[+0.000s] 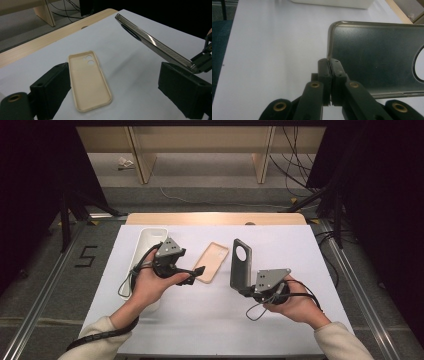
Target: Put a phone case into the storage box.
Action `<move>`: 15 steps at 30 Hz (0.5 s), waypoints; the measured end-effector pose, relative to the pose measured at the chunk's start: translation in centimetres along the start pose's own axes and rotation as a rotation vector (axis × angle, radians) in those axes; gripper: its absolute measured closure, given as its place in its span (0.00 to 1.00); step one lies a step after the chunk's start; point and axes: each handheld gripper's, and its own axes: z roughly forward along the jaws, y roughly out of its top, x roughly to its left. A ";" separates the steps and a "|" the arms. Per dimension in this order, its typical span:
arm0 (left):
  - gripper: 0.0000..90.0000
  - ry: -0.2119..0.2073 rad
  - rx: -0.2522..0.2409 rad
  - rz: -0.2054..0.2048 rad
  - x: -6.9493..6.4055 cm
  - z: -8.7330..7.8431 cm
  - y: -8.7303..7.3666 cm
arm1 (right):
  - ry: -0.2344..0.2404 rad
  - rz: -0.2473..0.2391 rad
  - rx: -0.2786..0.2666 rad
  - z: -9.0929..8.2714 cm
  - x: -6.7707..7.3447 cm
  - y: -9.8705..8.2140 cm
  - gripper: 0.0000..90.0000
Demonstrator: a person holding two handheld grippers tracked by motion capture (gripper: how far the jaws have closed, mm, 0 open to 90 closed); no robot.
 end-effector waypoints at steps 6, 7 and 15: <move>0.14 -0.014 0.004 -0.012 0.0 1.0 0.8 | 0.008 -0.014 -0.003 0.4 0.5 0.6 0.99; 0.14 -0.017 0.009 -0.013 0.1 1.2 0.9 | 0.009 -0.016 -0.003 0.5 0.5 0.6 0.99; 0.15 -0.028 0.025 -0.036 0.3 2.1 2.0 | 0.017 -0.032 -0.012 0.9 1.0 1.4 0.99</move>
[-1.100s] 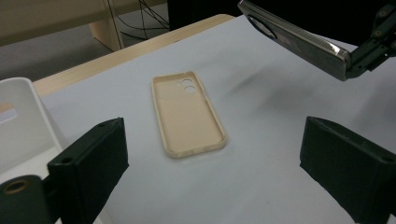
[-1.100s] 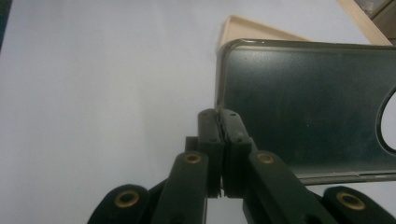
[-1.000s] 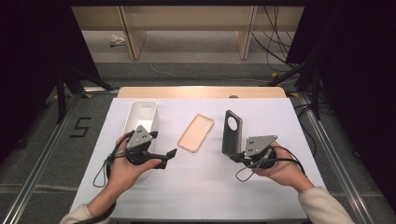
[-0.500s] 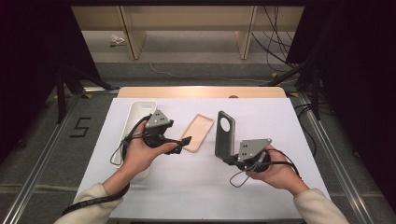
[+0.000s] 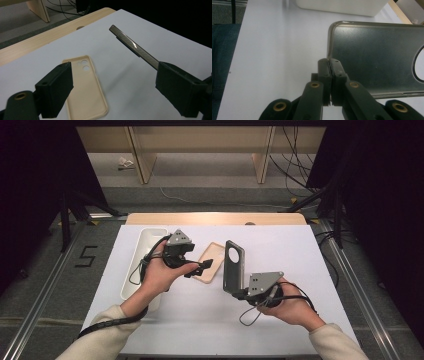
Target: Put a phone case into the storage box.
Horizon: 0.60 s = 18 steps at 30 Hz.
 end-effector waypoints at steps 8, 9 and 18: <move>0.17 -0.015 0.045 -0.009 -0.1 1.6 1.1 | 0.012 -0.011 -0.006 0.4 0.4 0.6 0.99; 0.17 -0.019 0.052 -0.011 -0.1 1.9 1.2 | 0.010 -0.015 -0.007 0.4 0.4 0.6 0.99; 0.22 -0.038 0.092 -0.082 -0.2 3.9 2.0 | 0.016 -0.028 -0.012 0.8 0.7 1.0 0.99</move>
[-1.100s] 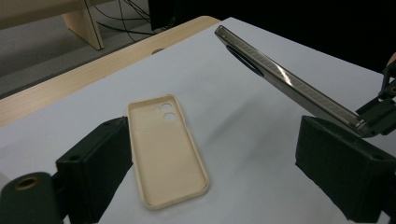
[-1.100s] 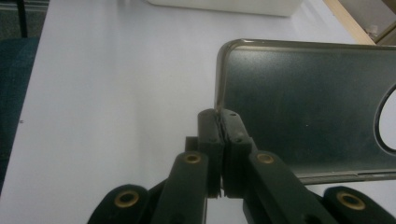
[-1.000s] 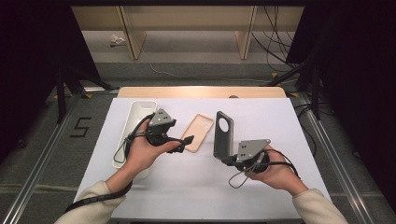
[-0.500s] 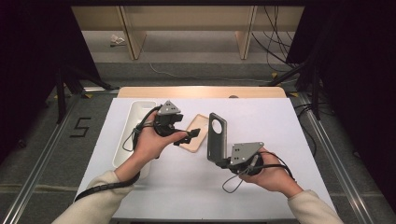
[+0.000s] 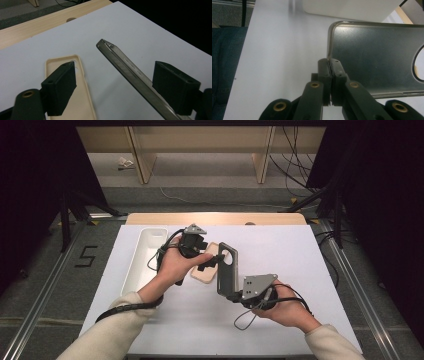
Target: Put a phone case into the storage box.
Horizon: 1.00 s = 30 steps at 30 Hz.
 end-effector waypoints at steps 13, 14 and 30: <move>0.50 0.003 0.096 -0.077 -0.1 1.9 0.9 | 0.009 -0.018 0.006 0.4 0.2 0.2 0.99; 0.52 0.000 0.097 -0.087 -0.1 2.0 0.9 | 0.010 -0.020 0.006 0.4 0.2 0.3 0.99; 0.83 -0.049 0.021 -0.237 -0.6 1.4 1.2 | 0.019 -0.040 0.036 1.1 0.3 0.2 0.99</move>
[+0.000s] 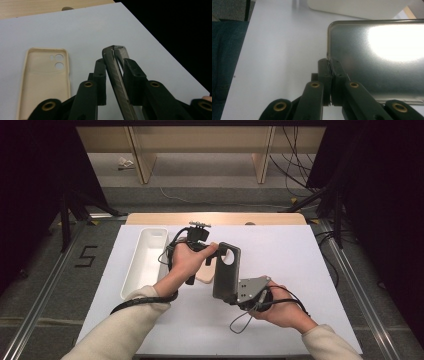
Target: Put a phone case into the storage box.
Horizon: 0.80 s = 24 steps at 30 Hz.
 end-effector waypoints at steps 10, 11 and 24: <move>0.90 -0.055 -0.041 0.002 -1.3 -0.3 0.1 | -0.004 0.015 0.021 0.6 -0.2 -0.4 0.98; 0.90 -0.036 -0.038 0.033 -1.3 -0.4 0.1 | -0.009 0.016 0.025 0.7 -0.2 -0.5 0.96; 0.90 0.009 -0.154 0.177 -0.2 -2.1 0.0 | -0.203 0.241 -0.056 -1.2 -1.3 -1.5 0.41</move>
